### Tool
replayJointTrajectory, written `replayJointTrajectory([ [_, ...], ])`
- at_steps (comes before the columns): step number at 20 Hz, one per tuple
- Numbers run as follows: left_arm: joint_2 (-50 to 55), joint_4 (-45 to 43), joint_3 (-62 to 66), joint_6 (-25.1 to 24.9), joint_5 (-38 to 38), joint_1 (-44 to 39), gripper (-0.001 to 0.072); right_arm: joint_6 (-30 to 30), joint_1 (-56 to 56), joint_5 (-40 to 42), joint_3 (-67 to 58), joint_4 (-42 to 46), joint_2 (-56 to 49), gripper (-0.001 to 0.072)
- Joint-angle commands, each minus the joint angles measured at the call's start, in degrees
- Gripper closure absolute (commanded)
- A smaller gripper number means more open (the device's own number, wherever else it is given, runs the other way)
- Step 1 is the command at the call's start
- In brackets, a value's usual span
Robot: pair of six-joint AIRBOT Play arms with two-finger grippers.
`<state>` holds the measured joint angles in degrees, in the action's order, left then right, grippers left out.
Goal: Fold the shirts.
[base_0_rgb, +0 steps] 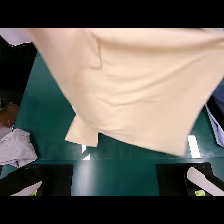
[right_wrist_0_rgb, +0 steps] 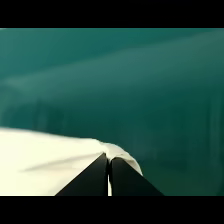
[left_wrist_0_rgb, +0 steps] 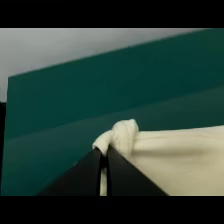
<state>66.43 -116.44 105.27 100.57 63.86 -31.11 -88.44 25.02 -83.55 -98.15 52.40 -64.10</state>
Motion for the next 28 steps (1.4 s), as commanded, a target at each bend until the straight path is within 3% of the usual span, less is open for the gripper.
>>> replayJointTrajectory([
  [1, 13.18, 0.33, -1.53, -0.46, -3.06, 3.06, 0.0685, -0.63, -10.60, 4.66, 4.24, 13.62, -10.29, 0.0699],
  [3, 20.02, 6.43, -1.53, -0.44, -6.38, 7.69, 0.0684, -0.61, -14.49, 12.17, 6.08, 17.09, -15.50, 0.0698],
  [6, 26.14, 17.22, -1.53, -0.50, -5.25, 14.03, 0.0683, -0.66, -16.09, 19.19, 6.45, 15.89, -21.35, 0.0693],
  [7, 26.71, 18.38, -1.53, -0.50, -4.50, 15.72, 0.0682, -0.63, -16.09, 19.85, 6.12, 14.51, -22.77, 0.0646],
  [8, 26.84, 18.56, -1.51, -0.50, -4.11, 17.46, 0.0588, -0.63, -15.74, 19.63, 5.14, 14.12, -24.26, 0.0400],
  [9, 26.84, 18.56, -1.22, -0.50, -3.65, 18.97, 0.0320, -0.63, -15.23, 18.40, 3.76, 13.57, -25.42, 0.0232],
  [10, 26.82, 18.56, -0.70, -0.52, -2.10, 20.57, 0.0248, -0.63, -14.58, 16.76, 2.19, 12.90, -26.18, 0.0234],
  [13, 26.82, 19.43, 0.17, -1.99, 3.69, 24.85, 0.0249, -0.52, -12.66, 11.19, -1.99, 11.56, -26.47, 0.0238],
  [17, 26.88, 37.77, -1.90, -12.44, 10.43, 32.41, 0.0248, 0.96, -11.21, 5.51, -3.82, 11.63, -24.41, 0.0265],
  [19, 26.88, 46.21, -6.19, -15.63, 12.35, 35.98, 0.0247, 1.57, -11.21, 5.49, -2.23, 11.65, -22.51, 0.0265],
  [21, 26.88, 48.81, -11.98, -17.03, 13.11, 38.27, 0.0247, 1.62, -11.63, 5.55, -0.24, 11.65, -20.87, 0.0265],
  [24, 26.88, 49.75, -21.51, -19.02, 8.81, 38.60, 0.0247, 1.77, -11.80, 5.60, 3.10, 11.63, -18.93, 0.0265],
  [28, 26.88, 61.46, -32.04, -24.65, -0.42, 38.60, 0.0247, 1.77, -11.58, 5.62, 7.67, 11.65, -16.74, 0.0265],
])
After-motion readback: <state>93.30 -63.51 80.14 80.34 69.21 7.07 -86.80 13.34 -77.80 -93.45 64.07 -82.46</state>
